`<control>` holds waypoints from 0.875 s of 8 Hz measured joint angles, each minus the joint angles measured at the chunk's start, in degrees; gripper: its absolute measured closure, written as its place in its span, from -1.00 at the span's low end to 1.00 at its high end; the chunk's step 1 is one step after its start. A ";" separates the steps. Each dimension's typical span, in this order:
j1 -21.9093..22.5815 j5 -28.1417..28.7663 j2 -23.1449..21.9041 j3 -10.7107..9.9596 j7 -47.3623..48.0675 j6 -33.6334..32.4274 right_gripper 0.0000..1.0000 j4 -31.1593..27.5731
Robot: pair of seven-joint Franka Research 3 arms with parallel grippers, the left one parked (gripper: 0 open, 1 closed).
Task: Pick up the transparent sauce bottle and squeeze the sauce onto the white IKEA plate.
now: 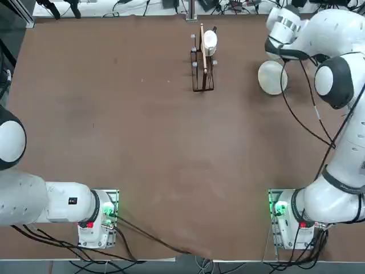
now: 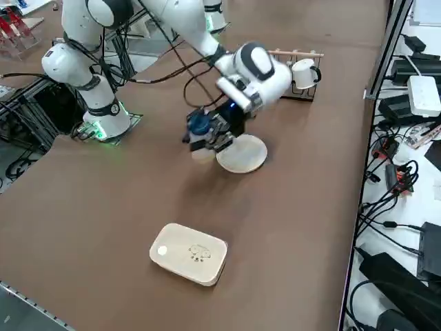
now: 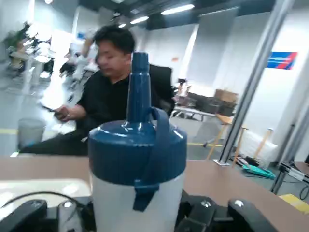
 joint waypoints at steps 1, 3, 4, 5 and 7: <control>-2.60 -0.01 0.24 -0.09 4.08 -0.08 0.35 -2.76; -9.98 0.04 0.10 -0.34 8.13 -0.58 0.35 -6.15; -14.65 -0.01 -0.60 -0.43 10.54 0.35 0.35 -9.77; -18.43 -0.22 -2.53 -0.47 12.84 3.54 0.35 -15.01; -23.04 -0.36 -9.40 -0.47 14.38 9.94 0.35 -26.14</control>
